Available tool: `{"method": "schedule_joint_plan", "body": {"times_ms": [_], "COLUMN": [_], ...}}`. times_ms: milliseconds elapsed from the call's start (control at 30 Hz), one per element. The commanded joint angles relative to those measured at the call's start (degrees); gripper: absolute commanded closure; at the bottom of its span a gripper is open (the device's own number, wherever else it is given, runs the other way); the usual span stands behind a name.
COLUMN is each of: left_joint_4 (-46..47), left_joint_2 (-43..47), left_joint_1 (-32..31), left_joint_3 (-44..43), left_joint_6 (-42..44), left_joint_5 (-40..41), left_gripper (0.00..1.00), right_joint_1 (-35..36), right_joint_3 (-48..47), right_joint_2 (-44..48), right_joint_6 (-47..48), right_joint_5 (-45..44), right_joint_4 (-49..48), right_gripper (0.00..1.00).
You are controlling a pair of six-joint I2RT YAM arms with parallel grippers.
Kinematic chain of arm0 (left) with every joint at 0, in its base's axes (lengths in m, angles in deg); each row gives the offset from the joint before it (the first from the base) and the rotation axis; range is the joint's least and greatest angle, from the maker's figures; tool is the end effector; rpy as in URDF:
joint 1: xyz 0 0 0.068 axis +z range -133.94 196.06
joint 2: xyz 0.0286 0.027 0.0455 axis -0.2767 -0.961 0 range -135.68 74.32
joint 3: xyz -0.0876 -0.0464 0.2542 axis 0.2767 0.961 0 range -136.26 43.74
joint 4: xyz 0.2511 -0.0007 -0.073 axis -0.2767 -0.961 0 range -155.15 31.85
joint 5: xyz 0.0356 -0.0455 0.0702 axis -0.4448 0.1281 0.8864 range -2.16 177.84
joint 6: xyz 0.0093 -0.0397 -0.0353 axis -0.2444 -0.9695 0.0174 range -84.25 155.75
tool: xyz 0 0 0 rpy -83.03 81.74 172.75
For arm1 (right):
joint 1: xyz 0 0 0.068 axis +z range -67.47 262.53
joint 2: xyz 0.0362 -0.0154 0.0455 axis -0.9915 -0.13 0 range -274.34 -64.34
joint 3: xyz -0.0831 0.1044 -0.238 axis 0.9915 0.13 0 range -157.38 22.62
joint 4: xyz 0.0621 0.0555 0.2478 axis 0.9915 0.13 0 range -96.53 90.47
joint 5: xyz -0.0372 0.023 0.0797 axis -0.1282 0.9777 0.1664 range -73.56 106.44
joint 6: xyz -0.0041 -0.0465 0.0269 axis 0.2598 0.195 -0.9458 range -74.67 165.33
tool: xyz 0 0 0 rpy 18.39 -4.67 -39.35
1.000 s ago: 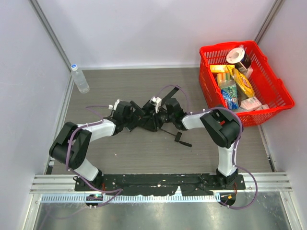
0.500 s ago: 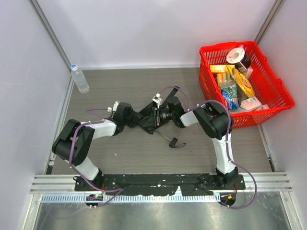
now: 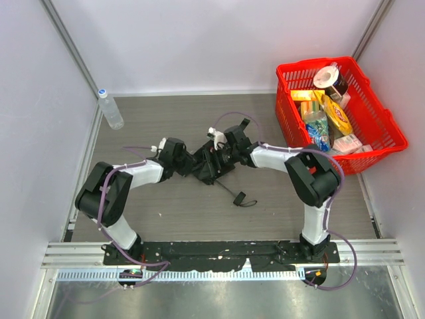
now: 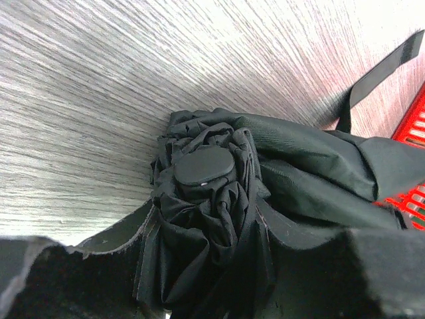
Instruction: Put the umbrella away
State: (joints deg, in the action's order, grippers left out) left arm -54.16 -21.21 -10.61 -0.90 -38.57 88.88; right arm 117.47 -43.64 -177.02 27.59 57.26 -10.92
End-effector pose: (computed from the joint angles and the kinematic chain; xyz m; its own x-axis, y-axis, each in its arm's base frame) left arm 0.2876 -0.1438 0.1440 -0.5977 -0.7770 -0.1973 -0.5100 0.5584 -0.6543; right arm 0.3221 0.2533 0.1535 -0.7761 -0.2610 -0.5741 -0.6247 0.4428 0.6432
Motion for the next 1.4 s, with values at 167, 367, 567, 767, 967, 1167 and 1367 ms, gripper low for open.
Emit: {"method": "schedule_joint_plan", "body": {"times_ms": [167, 367, 567, 767, 967, 1167, 1367], "left_joint_4": [-18.0, -21.8, -24.5, -27.5, -29.6, -31.8, -32.0], "left_joint_2": [-3.6, -3.5, -3.8, -5.4, -5.1, -5.4, -5.5], "left_joint_1": [-0.4, -0.4, -0.4, -0.4, -0.4, -0.4, -0.5], "left_joint_3": [-1.6, -3.2, -4.0, -5.6, -6.1, -6.9, -7.1], "left_joint_6": [3.0, 2.8, 2.0, 0.8, 0.3, -0.6, -1.8], "left_joint_5": [1.2, 1.4, 1.2, 0.3, 1.1, 0.6, 0.0], "left_gripper": [1.0, 1.0, 1.0, 1.0, 1.0, 1.0, 1.0], "right_joint_1": [8.8, 15.6, 16.4, 18.7, 21.7, 22.3, 22.1], "right_joint_3": [4.7, 9.6, 10.4, 11.7, 10.9, 11.4, 11.2], "right_joint_2": [20.8, 23.7, 16.7, 12.2, 7.1, 0.7, -3.5], "right_joint_6": [17.3, 23.3, 30.6, 34.9, 37.3, 36.8, 33.3], "right_joint_5": [-30.9, -40.6, -43.7, -43.6, -50.9, -62.3, -66.5], "right_joint_4": [17.4, -1.7, -12.6, -19.6, -20.2, -21.8, -18.8], "right_gripper": [0.12, 0.08, 0.08, 0.09, 0.1, 0.17, 0.51]}}
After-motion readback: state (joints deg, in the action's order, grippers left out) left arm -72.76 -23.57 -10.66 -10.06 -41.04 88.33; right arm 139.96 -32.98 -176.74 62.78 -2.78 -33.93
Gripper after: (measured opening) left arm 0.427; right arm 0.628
